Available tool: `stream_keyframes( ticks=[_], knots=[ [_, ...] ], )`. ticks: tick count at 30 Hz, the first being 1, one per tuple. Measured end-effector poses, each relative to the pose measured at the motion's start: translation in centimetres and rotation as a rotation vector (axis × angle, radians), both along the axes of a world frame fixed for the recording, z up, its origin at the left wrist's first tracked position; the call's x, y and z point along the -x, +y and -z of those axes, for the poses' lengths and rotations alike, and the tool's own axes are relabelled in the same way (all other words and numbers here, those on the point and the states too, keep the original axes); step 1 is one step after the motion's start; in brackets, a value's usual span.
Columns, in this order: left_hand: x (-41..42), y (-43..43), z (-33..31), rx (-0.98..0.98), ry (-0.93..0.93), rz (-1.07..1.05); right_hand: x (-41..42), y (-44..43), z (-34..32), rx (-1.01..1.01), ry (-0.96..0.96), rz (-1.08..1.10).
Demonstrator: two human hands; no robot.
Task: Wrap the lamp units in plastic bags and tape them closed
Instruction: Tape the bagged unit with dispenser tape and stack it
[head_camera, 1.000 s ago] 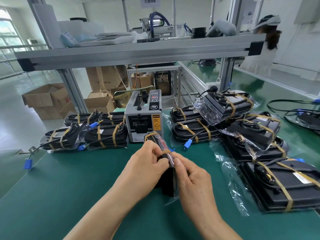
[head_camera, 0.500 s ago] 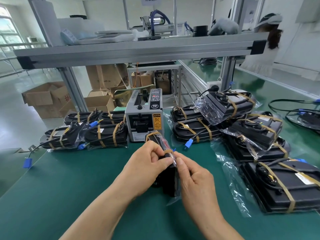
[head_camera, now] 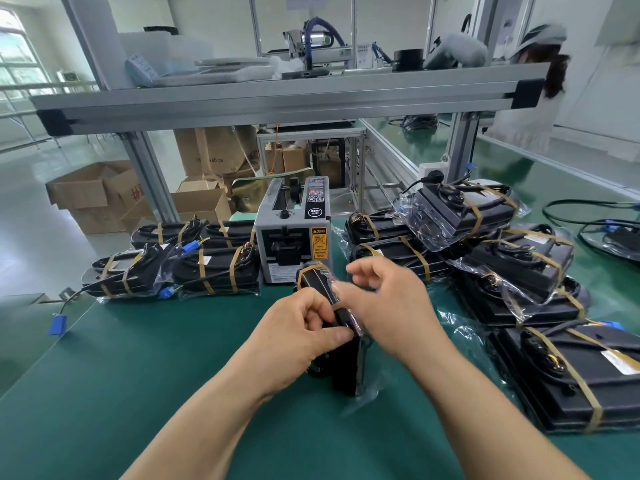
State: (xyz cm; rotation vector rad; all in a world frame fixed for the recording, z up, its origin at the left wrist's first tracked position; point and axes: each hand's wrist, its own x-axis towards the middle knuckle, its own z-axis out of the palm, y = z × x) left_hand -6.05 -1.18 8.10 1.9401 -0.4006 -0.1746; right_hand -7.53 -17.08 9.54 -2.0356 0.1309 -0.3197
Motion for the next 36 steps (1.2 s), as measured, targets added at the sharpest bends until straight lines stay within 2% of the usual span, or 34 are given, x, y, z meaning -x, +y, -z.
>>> stream_keyframes(
  ticks=[4, 8, 13, 17, 21, 23, 25, 27, 31, 36],
  knots=[
    [-0.1, 0.0, -0.2, -0.032, 0.009, -0.014, -4.5, 0.8, -1.3, 0.231, 0.081, -0.092],
    [0.1, 0.3, -0.3, -0.035, 0.016, -0.019, -6.1, 1.7, -0.1, 0.313, 0.048, -0.072],
    [0.1, 0.5, -0.3, -0.019, 0.028, -0.009, -6.7, 1.8, 0.7, 0.289, 0.034, -0.019],
    [0.2, 0.4, -0.1, -0.019, 0.021, 0.017, -7.0, 1.7, 1.1, 0.107, 0.152, -0.011],
    [-0.9, 0.8, -0.9, 0.033, 0.137, 0.087, -6.9, 1.4, 1.3, 0.045, 0.15, -0.004],
    [-3.1, 1.0, -1.2, 0.173, 0.242, -0.075, -6.8, 1.2, 1.4, 0.037, 0.142, -0.004],
    [-6.3, 1.0, -1.0, 0.341, 0.34, -0.378, -6.7, 1.1, 1.5, 0.043, 0.146, -0.017],
    [-9.3, 0.8, -0.7, 0.465, 0.456, -0.569, -6.7, 1.2, 1.5, 0.053, 0.147, -0.02],
    [-12.9, -0.3, 0.1, 0.645, 0.682, -0.625, -6.7, 1.2, 1.5, 0.05, 0.147, -0.023],
    [-15.5, -1.4, 0.1, 0.7, 0.752, -0.665, -6.5, 1.1, 1.6, 0.051, 0.135, -0.015]
  ],
)
